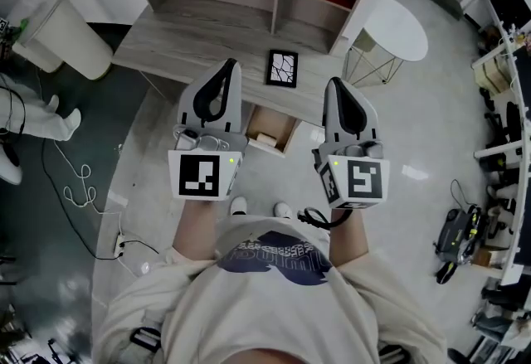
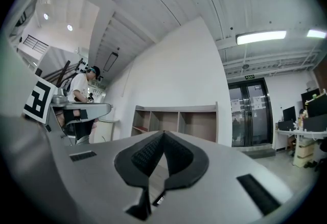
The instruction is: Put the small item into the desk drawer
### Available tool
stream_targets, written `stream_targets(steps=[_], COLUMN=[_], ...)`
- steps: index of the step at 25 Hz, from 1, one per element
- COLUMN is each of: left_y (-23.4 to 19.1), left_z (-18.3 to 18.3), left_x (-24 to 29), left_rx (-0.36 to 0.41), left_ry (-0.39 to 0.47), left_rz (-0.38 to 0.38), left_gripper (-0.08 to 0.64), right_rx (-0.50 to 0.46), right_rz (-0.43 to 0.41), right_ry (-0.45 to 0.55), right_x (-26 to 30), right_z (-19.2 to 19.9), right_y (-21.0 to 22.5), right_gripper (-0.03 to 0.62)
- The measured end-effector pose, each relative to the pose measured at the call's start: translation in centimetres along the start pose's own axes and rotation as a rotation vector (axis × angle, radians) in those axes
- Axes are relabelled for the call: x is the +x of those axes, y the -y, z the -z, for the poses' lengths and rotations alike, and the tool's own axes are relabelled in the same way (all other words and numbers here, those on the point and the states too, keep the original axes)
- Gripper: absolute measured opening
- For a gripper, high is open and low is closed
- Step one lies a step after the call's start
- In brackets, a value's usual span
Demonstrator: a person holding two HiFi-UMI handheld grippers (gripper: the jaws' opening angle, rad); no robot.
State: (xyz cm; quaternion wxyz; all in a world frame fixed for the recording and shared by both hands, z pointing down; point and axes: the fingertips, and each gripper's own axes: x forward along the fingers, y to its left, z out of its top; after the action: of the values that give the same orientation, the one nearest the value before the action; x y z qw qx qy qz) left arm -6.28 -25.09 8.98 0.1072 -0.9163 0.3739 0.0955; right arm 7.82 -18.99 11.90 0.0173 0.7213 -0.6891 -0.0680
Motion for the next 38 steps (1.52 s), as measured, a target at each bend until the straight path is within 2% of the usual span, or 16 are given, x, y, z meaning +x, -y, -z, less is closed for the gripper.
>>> stream_targets(steps=[5, 15, 22, 38], left_y=[0.2, 0.0, 0.1, -0.4], left_z=[-0.4, 0.0, 0.5, 1.7], left_x=[0.5, 0.6, 0.5, -0.1], left_rx=[0.027, 0.005, -0.003, -0.022], left_ry=[0.019, 0.011, 0.005, -0.025], left_rz=[0.002, 0.004, 0.010, 0.009], left_gripper=[0.008, 0.008, 0.008, 0.008], right_rx=[0.002, 0.013, -0.029, -0.032], right_rz=[0.017, 0.037, 0.084, 0.119], right_ry=[0.010, 0.008, 0.016, 0.010], right_x=[0.0, 0.0, -0.4, -0.6], right_z=[-0.3, -0.2, 0.0, 0.4], right_y=[0.8, 1.0, 1.5, 1.4], right_gripper=[-0.002, -0.003, -0.003, -0.003])
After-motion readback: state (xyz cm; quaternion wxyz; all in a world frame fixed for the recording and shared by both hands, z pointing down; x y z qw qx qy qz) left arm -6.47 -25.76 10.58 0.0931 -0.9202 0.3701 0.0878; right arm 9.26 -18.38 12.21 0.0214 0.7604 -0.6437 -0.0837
